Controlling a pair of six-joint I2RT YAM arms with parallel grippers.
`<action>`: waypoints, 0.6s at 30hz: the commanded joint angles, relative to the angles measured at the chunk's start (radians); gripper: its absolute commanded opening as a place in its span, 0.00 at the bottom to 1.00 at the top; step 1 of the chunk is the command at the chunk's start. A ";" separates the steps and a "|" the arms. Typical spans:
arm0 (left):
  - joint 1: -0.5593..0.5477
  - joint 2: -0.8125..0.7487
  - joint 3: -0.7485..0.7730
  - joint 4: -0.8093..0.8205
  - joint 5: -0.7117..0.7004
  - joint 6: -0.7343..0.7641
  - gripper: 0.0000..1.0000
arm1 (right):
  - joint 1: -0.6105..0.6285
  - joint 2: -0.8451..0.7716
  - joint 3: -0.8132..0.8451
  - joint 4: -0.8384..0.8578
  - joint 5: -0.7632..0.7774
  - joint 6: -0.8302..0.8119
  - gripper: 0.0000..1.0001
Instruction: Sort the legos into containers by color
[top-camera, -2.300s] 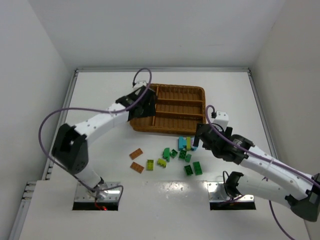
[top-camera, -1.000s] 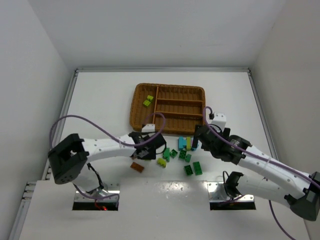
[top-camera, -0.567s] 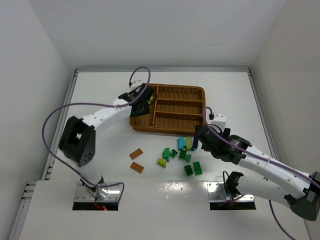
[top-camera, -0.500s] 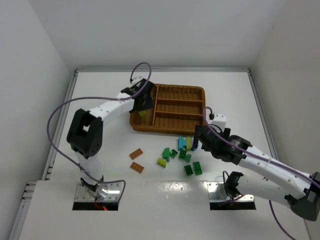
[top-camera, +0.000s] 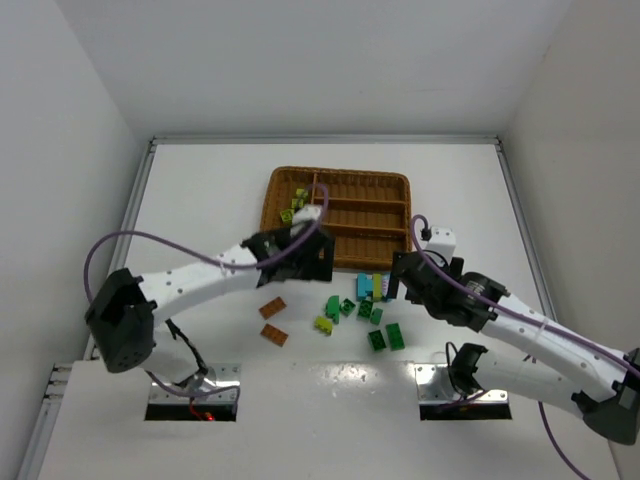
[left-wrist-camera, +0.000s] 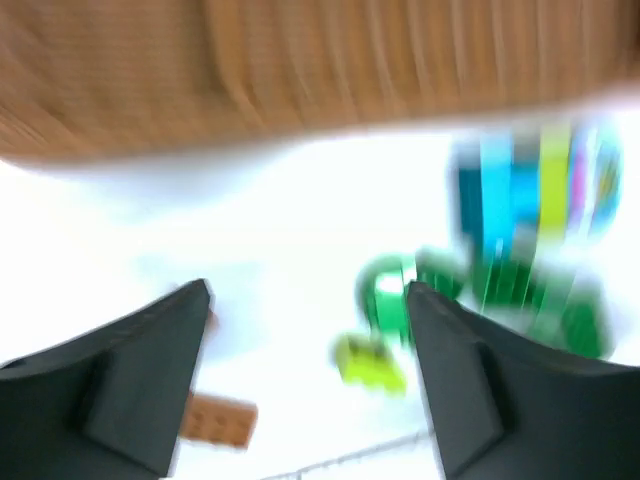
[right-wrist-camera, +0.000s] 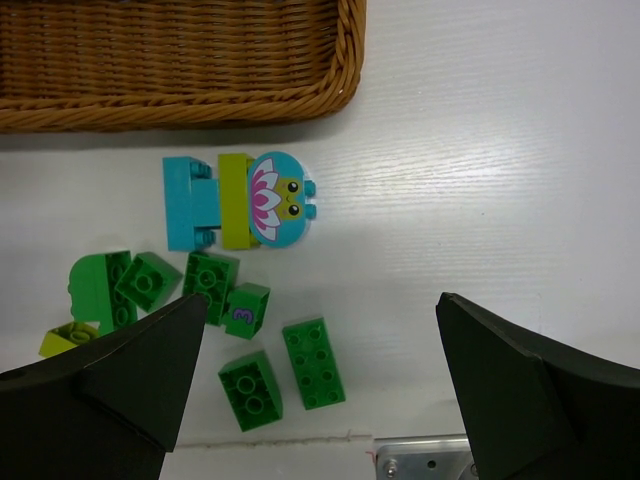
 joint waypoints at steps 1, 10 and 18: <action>-0.146 -0.043 -0.190 0.029 0.034 -0.059 0.89 | 0.005 0.010 -0.001 0.024 -0.003 0.013 1.00; -0.327 0.026 -0.281 0.128 0.021 -0.086 0.97 | 0.005 0.019 -0.001 0.042 -0.012 0.004 1.00; -0.370 0.090 -0.249 0.166 0.051 -0.028 0.94 | 0.005 0.028 0.009 0.042 -0.021 0.004 1.00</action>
